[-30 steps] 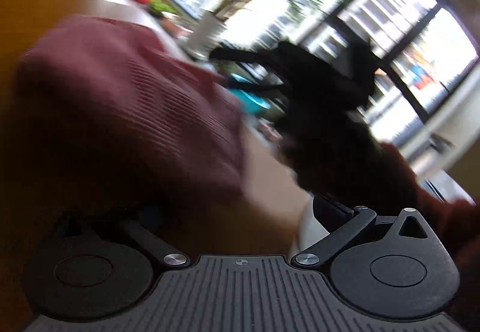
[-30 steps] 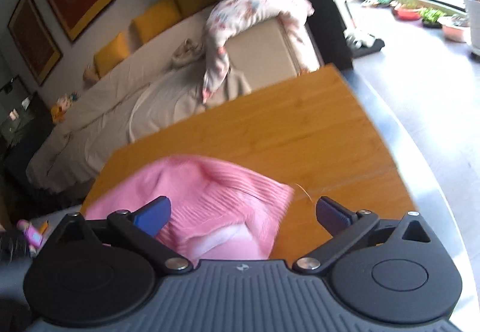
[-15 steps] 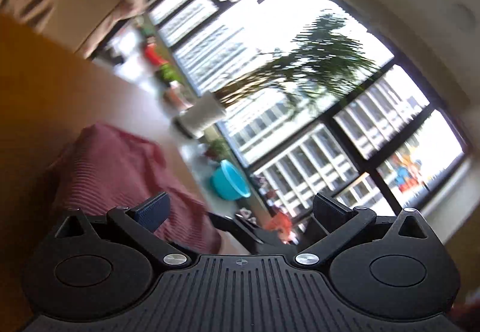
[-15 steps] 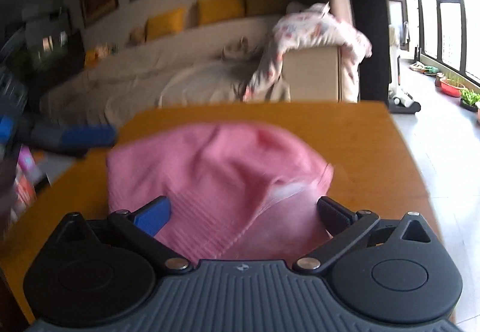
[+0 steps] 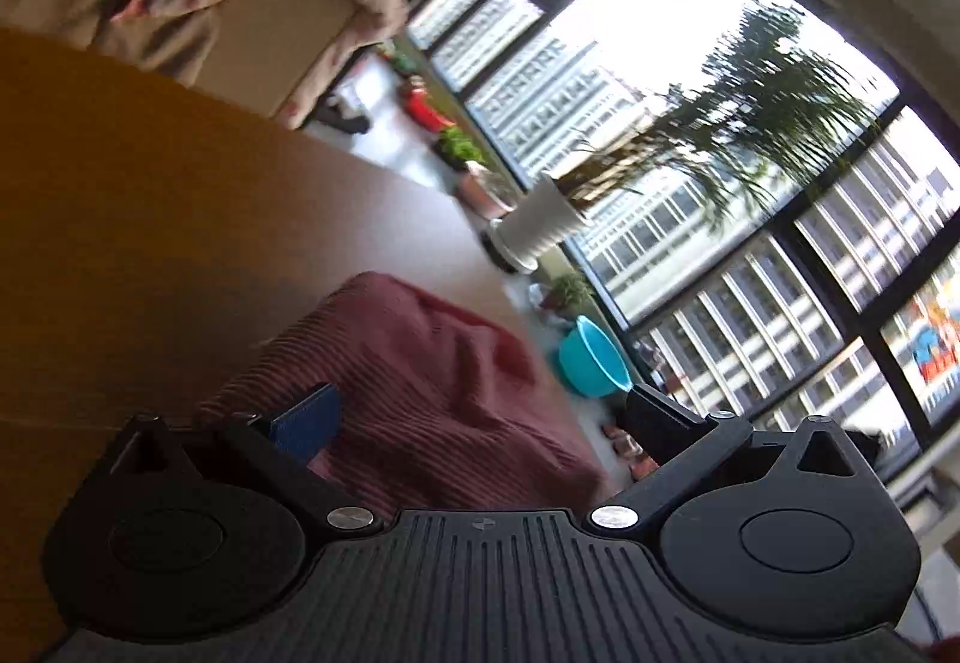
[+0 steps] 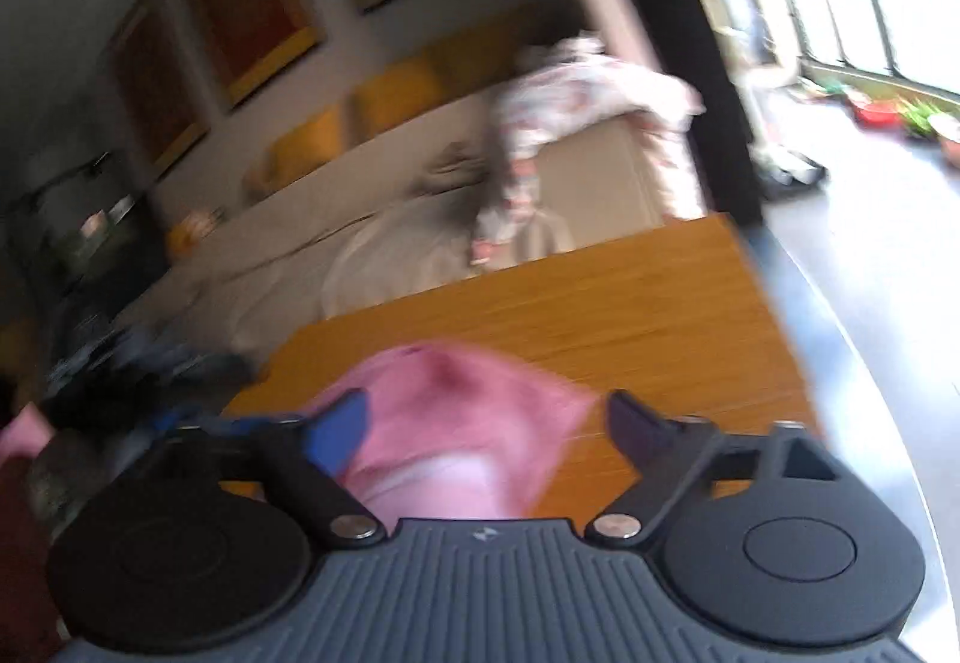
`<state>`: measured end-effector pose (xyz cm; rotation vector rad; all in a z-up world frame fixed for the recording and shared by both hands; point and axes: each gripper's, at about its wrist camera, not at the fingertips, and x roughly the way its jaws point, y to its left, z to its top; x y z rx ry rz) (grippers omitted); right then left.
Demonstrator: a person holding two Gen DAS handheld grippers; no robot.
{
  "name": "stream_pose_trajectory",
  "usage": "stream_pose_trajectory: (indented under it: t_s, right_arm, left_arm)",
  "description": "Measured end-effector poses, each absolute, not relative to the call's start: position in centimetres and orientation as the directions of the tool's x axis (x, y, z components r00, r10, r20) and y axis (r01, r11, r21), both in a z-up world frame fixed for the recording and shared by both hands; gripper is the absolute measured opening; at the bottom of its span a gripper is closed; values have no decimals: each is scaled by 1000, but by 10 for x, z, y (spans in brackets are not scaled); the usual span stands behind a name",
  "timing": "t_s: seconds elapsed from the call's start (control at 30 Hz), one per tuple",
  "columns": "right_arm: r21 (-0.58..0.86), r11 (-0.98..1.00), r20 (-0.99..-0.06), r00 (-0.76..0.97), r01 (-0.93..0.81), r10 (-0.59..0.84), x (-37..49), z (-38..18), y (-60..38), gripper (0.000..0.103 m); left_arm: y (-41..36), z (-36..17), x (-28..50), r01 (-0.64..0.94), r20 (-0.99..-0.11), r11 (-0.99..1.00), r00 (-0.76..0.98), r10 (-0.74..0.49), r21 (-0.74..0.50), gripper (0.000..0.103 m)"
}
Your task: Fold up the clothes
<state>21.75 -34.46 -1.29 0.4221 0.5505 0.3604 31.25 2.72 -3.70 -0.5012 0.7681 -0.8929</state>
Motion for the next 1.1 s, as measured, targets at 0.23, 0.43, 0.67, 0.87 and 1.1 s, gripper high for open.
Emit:
stream_pose_trajectory:
  t_s: [0.23,0.43,0.67,0.87,1.1]
  right_arm:
    - [602,778,-456,723,-179,519,268,-52,-356,57]
    - [693,687,-430,642,-216,635,292,-78,-346,34]
    - [618,639,-293,620,-458,728,253,-33,-333,11]
    - [405,730,-362,636,-551,681,222,3,-314,12]
    - [522,768,-382,703,-372,600,243,-16,-349,12]
  left_arm:
    - [-11,-39,276,546,-356,447,271,-894,-708,103]
    - [4,-59,296,475,-361,453,276,-891,-754,103]
    - [4,-62,298,480,-364,450,267,-892,-753,103]
    - [-10,-47,285,522,-426,533,319,-846,-666,101]
    - [-42,10,261,713,-335,466,330,-882,-525,73]
